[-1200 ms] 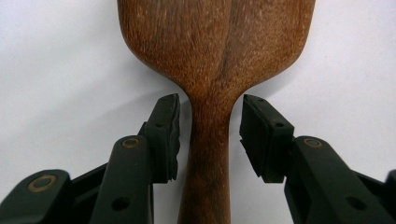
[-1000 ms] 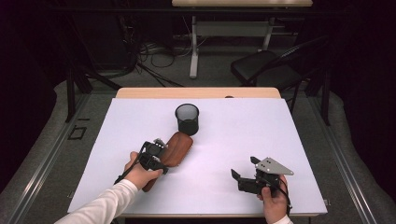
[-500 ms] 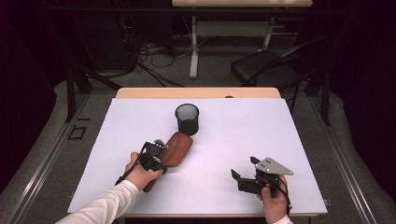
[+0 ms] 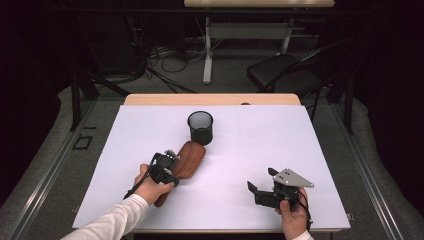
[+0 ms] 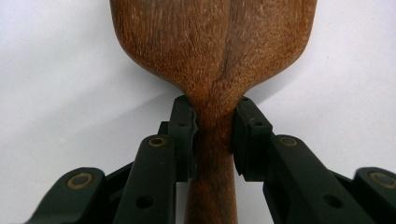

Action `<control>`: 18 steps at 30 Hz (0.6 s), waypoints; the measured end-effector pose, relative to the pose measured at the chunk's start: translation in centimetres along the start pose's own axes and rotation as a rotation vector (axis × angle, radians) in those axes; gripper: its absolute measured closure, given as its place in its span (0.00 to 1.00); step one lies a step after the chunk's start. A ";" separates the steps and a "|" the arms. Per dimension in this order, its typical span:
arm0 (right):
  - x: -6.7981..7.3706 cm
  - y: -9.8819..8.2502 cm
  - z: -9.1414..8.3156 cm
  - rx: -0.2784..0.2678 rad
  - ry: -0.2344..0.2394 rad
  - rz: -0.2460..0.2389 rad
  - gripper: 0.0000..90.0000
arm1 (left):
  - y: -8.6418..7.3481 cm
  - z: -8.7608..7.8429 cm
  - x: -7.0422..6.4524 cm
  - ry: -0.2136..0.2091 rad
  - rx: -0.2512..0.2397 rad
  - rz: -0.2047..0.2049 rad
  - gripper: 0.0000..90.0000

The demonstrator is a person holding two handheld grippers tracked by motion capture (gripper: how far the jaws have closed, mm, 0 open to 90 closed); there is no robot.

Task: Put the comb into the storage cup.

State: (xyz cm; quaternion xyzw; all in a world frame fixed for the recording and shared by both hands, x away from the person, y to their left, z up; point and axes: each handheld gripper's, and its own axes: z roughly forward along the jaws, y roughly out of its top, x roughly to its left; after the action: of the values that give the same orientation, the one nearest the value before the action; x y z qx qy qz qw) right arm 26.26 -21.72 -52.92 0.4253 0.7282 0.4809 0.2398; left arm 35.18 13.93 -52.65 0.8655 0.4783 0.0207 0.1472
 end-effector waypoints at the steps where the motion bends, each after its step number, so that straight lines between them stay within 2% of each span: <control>1: 0.0 0.0 0.0 0.000 -0.001 0.000 0.14 | 0.0 0.0 0.0 -0.001 0.000 0.001 0.80; 5: 0.0 0.0 0.0 -0.001 0.001 0.000 0.14 | -0.1 0.0 -0.1 0.005 -0.011 0.000 0.80; 18: 0.0 0.0 0.0 0.001 0.000 0.001 0.15 | -0.4 0.0 0.3 -0.001 -0.032 0.045 0.80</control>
State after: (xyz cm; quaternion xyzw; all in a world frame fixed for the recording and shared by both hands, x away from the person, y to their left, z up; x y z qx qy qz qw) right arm 26.25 -21.69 -52.93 0.4256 0.7284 0.4806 0.2393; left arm 34.98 14.37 -52.75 0.8737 0.4582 0.0311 0.1606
